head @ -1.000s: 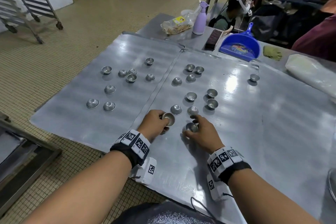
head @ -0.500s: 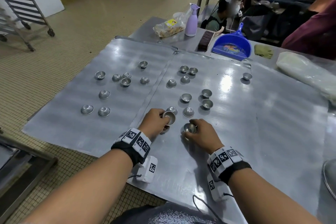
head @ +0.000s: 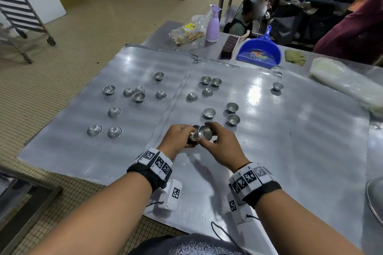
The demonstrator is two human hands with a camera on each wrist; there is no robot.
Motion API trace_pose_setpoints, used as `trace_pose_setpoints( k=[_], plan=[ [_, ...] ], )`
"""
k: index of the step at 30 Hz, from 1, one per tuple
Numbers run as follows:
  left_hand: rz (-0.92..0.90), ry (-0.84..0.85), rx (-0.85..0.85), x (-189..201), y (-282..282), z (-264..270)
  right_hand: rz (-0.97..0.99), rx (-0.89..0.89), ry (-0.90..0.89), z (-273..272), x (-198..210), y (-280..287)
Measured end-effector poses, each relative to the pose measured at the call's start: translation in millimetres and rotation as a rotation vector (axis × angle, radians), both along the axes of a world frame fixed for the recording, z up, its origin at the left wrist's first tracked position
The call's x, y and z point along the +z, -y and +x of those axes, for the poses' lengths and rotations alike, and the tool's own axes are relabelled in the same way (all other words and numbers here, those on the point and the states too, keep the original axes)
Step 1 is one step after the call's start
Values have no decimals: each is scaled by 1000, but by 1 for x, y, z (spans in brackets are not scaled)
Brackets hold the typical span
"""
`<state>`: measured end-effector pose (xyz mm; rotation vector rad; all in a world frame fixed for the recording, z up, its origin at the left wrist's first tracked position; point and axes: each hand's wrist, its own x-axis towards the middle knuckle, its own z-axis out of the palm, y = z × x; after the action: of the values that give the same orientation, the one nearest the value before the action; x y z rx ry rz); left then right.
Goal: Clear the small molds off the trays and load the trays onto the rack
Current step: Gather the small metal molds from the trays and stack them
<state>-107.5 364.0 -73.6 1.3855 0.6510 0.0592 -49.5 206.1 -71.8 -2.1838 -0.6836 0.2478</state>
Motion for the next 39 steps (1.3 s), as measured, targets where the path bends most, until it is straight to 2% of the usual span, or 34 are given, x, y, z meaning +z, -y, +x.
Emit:
trace_pose_setpoints(
  k=[3, 9, 14, 18, 21, 27, 39],
  plan=[
    [-100, 13, 39, 5, 0, -1, -3, 15, -12, -2, -4, -6],
    [-163, 31, 51, 6, 2, -6, -10, 34, -12, -4, -10, -16],
    [-35, 29, 41, -6, -8, -7, -28, 73, -28, -1, -9, -15],
    [94, -3, 97, -12, -13, -9, -105, -76, 54, 23, -10, -9],
    [151, -28, 85, -14, -15, -12, -235, -108, 21, 41, -13, -7],
    [172, -29, 52, -11, -14, -14, -458, 19, -42, 53, -20, -8],
    [195, -31, 13, -12, -4, -14, -472, -50, -27, 37, -22, -8]
  ],
)
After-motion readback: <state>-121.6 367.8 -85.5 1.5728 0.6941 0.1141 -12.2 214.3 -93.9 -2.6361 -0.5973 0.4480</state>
